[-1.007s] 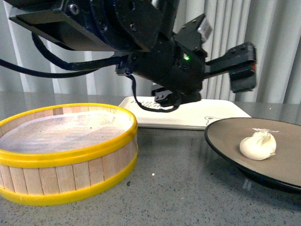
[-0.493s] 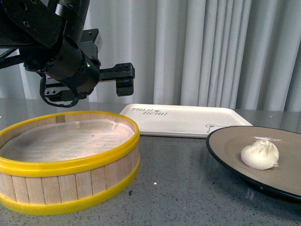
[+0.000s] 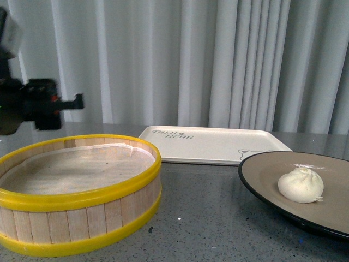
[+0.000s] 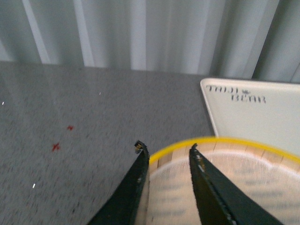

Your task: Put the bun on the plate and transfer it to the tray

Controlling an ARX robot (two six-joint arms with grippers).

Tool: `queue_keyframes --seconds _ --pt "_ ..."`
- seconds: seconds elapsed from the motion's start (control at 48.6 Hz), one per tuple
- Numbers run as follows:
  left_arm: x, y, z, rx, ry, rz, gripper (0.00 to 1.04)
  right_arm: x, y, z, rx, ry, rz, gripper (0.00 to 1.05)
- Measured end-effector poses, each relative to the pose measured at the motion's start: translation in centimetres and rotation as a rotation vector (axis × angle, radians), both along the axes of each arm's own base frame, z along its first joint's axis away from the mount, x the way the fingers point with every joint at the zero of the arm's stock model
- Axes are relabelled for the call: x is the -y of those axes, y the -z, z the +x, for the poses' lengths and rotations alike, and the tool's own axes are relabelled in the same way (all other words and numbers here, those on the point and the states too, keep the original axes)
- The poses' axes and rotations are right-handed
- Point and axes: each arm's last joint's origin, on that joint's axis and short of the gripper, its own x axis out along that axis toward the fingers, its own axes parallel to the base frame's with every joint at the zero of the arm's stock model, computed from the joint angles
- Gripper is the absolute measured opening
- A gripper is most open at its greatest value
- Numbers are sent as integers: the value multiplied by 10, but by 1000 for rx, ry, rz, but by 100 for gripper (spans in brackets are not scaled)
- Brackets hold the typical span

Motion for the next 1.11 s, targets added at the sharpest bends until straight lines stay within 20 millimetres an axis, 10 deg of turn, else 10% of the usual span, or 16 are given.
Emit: queue_keyframes --seconds 0.144,1.11 --pt "-11 25 -35 -35 25 11 4 0 0 0 0 0 0 96" --pt "-51 73 -157 -31 15 13 4 0 0 0 0 0 0 96"
